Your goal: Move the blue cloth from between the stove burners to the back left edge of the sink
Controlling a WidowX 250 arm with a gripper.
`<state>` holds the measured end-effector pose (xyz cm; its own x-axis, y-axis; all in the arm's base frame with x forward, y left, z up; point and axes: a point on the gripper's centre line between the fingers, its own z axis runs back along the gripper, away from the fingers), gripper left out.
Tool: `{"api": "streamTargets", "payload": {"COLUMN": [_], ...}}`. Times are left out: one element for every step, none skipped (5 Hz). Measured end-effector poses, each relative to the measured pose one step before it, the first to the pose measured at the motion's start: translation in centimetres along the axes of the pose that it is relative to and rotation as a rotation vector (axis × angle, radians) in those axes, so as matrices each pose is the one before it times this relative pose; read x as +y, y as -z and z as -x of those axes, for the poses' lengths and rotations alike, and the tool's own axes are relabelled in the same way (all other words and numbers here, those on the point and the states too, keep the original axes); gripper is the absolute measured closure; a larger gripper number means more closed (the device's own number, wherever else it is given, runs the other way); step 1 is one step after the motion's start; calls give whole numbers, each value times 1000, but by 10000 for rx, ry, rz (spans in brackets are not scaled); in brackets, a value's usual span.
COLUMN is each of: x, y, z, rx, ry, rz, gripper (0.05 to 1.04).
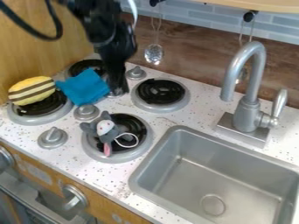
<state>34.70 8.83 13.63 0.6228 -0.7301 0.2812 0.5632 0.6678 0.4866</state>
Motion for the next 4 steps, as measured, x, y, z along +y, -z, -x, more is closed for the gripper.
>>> {"api": "streamTargets", "payload": {"x": [3421, 2063, 2737, 2092], "y": [1242, 3590, 4058, 3376], "z": [435, 145, -476, -139], "rx": [653, 1026, 707, 695], "ry": [-1436, -640, -542, -452], "rz": [-667, -292, -869, -415], "gripper": [77, 77, 77, 77]}}
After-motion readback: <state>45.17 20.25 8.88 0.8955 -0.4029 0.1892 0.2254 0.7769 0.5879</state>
